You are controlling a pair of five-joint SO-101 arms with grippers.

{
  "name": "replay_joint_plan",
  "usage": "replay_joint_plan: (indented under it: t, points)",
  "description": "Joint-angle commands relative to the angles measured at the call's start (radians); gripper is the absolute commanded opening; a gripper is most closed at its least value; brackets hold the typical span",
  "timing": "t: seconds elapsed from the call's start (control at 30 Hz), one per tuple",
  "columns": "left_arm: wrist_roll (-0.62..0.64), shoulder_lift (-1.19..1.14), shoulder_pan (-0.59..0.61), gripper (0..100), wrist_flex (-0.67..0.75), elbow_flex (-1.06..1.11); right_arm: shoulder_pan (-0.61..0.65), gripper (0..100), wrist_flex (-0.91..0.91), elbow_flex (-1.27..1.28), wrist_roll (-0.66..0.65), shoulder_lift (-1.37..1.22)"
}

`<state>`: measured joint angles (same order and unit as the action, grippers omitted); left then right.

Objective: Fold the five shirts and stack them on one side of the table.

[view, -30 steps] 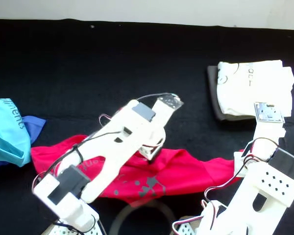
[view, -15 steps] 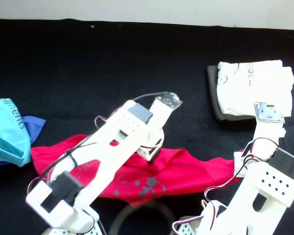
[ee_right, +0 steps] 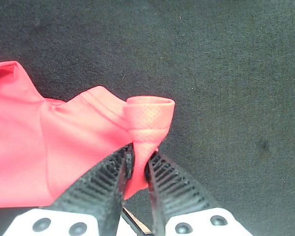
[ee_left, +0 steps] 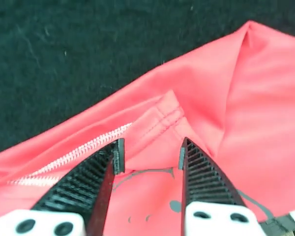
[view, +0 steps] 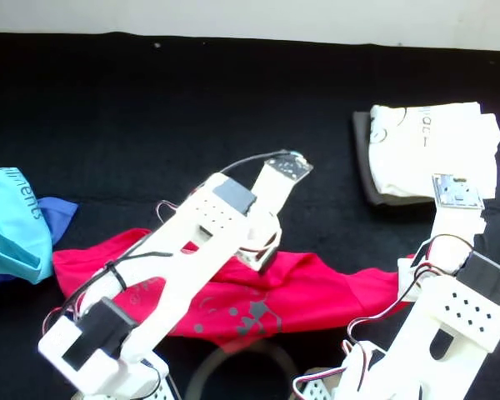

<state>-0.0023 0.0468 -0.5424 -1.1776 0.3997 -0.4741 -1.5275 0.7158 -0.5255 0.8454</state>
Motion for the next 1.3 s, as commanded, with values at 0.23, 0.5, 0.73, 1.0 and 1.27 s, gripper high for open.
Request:
replay_joint_plan:
  t: [0.23,0.5,0.73,1.0,1.27]
  points:
    - [0.005,-0.122,-0.007,19,0.021,-0.056,-0.005,0.5,0.01,-0.002,-0.009,0.019]
    - [0.044,-0.222,-0.073,19,0.06,-0.056,-0.005,0.5,0.015,-0.005,-0.009,0.013]
    - [0.043,-0.292,-0.081,19,0.141,-0.064,-0.005,0.5,0.015,-0.002,-0.009,0.018]
    - [0.044,-0.312,-0.079,1,0.147,-0.07,-0.005,0.5,0.015,-0.001,-0.008,0.018]
    - [0.04,-0.17,0.067,1,0.011,-0.254,-0.005,0.5,0.045,-0.005,-0.003,0.01]
